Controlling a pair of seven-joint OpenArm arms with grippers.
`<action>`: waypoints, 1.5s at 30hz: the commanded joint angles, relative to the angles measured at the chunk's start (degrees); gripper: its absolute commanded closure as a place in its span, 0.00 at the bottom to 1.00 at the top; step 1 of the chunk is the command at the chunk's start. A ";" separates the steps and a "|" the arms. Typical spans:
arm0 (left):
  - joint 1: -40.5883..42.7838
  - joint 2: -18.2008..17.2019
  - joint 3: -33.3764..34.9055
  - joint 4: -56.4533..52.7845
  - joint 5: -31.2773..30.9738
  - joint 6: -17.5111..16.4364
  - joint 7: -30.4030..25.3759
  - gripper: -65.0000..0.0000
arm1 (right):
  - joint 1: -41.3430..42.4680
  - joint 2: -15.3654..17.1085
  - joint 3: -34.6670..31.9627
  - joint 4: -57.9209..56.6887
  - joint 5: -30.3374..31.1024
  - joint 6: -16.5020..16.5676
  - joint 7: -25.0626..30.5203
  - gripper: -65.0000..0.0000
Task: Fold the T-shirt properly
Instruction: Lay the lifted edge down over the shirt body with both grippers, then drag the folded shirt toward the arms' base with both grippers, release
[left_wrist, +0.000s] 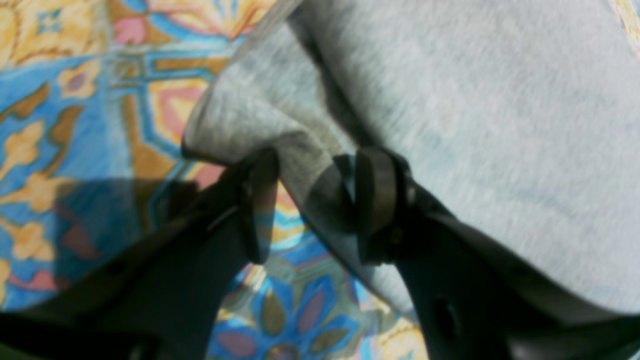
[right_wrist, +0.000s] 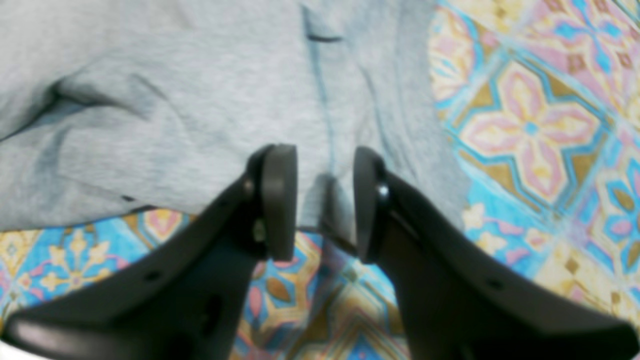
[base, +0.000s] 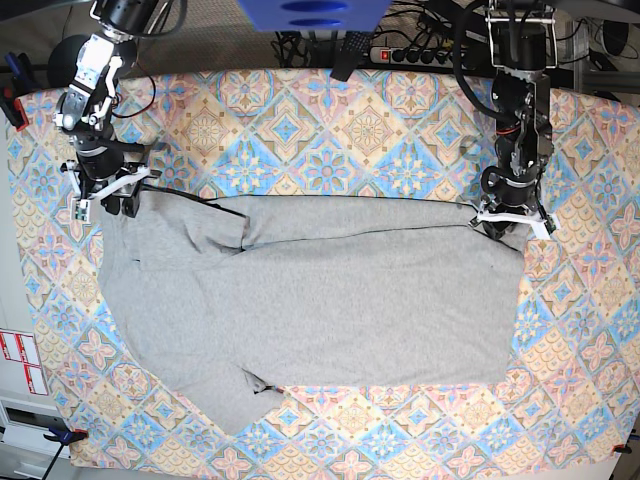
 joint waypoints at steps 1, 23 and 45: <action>-0.03 0.42 0.22 0.17 -0.65 0.12 2.54 0.65 | 0.34 0.67 0.18 1.13 0.60 0.07 1.39 0.70; 3.05 0.33 0.04 3.69 -1.01 -0.06 2.54 1.00 | 0.51 0.67 8.18 0.52 11.94 0.07 -15.14 0.60; 3.05 0.33 0.13 3.69 -0.74 -0.06 2.54 1.00 | 5.44 0.67 9.50 -12.76 22.57 0.07 -16.11 0.56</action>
